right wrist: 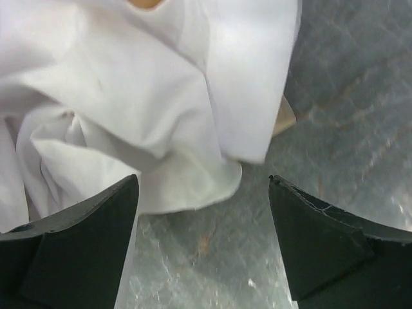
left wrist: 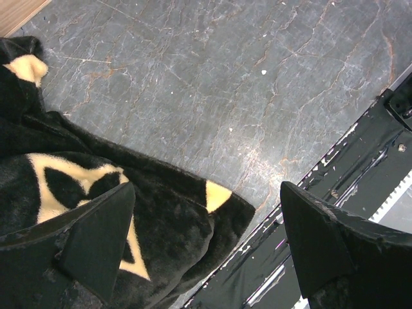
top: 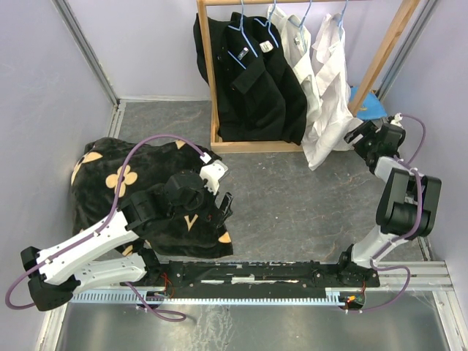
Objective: Place the shirt on the hanger
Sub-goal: Adjust the shirt at the center of the board.
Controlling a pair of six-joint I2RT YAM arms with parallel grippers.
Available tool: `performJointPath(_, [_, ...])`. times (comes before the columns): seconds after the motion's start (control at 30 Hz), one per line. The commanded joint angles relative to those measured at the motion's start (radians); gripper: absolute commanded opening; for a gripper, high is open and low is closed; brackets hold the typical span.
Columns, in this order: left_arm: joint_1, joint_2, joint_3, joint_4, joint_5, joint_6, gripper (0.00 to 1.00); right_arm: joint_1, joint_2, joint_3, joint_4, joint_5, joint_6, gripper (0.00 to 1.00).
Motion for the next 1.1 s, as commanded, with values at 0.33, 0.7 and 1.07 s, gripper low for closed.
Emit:
performJointPath(0.33, [-0.001, 0.006, 0.003, 0.036, 0.003, -0.006, 0.99, -0.028, 0.235, 0.184, 0.256, -0.25, 0.038, 0.72])
performJointPath(0.7, [-0.001, 0.019, 0.0, 0.043, 0.005, -0.005, 0.99, -0.015, 0.264, 0.164, 0.365, -0.314, 0.076, 0.19])
performJointPath(1.07, [-0.001, 0.029, -0.001, 0.051, 0.013, -0.012, 0.99, 0.107, 0.346, 0.288, 0.298, -0.302, 0.069, 0.02])
